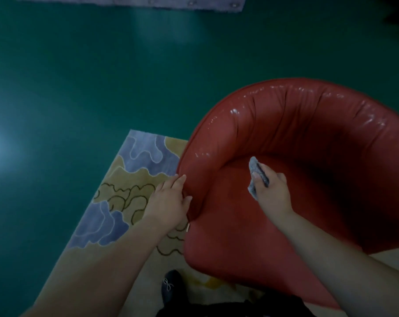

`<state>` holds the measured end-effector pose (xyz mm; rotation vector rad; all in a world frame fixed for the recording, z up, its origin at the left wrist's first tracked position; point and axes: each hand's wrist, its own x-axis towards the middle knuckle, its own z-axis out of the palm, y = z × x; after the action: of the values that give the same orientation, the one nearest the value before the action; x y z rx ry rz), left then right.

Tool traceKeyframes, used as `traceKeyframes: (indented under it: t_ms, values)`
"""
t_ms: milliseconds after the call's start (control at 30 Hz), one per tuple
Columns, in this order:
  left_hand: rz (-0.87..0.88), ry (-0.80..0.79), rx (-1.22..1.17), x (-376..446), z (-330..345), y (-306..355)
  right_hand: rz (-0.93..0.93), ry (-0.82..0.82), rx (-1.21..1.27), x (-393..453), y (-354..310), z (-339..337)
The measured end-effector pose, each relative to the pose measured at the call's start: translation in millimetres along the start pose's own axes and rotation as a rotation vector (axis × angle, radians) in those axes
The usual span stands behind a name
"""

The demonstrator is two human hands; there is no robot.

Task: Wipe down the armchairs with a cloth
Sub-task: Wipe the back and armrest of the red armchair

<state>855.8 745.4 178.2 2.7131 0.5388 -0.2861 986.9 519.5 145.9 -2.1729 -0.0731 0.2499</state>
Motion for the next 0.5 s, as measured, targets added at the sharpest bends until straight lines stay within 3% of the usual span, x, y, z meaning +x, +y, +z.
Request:
traceKeyframes:
  t_ms: [200, 500]
  values:
    - [0.126, -0.052, -0.019, 26, -44, -47, 0.088, 0.142, 0.065, -33, -40, 39]
    - [0.138, -0.107, -0.039, 76, -54, -61, 0.112, 0.161, 0.096, -13, -56, 58]
